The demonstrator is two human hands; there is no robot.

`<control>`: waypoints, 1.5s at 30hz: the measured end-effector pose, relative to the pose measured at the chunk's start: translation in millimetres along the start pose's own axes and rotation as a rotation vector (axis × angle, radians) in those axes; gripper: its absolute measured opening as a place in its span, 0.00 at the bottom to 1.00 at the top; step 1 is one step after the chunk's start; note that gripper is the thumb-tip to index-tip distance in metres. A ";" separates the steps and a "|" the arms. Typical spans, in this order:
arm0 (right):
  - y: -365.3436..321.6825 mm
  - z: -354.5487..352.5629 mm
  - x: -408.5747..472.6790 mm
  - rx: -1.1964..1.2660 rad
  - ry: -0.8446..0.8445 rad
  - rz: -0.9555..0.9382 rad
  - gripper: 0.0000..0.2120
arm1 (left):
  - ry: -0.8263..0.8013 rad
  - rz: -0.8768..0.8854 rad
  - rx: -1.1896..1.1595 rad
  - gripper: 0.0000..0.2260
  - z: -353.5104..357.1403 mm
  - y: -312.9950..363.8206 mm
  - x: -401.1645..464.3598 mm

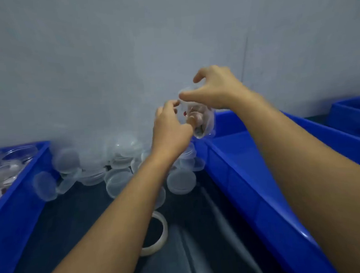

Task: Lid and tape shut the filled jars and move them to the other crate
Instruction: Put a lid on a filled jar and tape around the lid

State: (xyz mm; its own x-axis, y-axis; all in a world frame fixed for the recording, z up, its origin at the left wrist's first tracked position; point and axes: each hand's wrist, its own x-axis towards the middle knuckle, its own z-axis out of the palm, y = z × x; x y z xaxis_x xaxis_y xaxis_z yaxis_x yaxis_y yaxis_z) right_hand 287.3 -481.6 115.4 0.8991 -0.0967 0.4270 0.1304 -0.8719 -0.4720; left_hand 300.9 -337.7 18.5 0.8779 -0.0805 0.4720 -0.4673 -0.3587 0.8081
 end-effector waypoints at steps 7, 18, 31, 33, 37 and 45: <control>67.3 37.9 65.3 0.037 0.117 0.198 0.30 | -0.166 0.012 0.082 0.19 66.1 -16.0 73.8; 144.1 134.5 91.8 0.127 -0.063 0.347 0.27 | -0.422 -0.117 0.348 0.05 113.6 -67.7 85.4; 56.6 126.3 61.9 -0.069 -0.041 0.050 0.24 | -0.196 -0.169 0.156 0.17 33.1 -55.1 42.6; 29.8 137.6 37.6 -0.061 -0.073 -0.075 0.19 | -0.100 -0.200 0.217 0.18 3.0 -62.8 16.9; -10.4 173.1 -32.3 0.009 -0.214 -0.213 0.12 | -0.019 -0.303 0.369 0.16 -52.0 -84.2 -51.0; -21.4 231.1 -152.5 -0.082 -0.348 -0.340 0.11 | -0.179 -0.435 0.377 0.10 -105.9 -117.2 -158.6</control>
State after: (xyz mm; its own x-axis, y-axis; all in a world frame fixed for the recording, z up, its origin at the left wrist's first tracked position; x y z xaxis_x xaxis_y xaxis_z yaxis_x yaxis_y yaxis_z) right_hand 244.0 -337.3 -117.9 0.8995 0.3538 0.2565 0.4198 -0.8626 -0.2823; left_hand 205.4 -184.5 -113.7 0.9994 0.0041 0.0330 -0.0209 -0.6963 0.7174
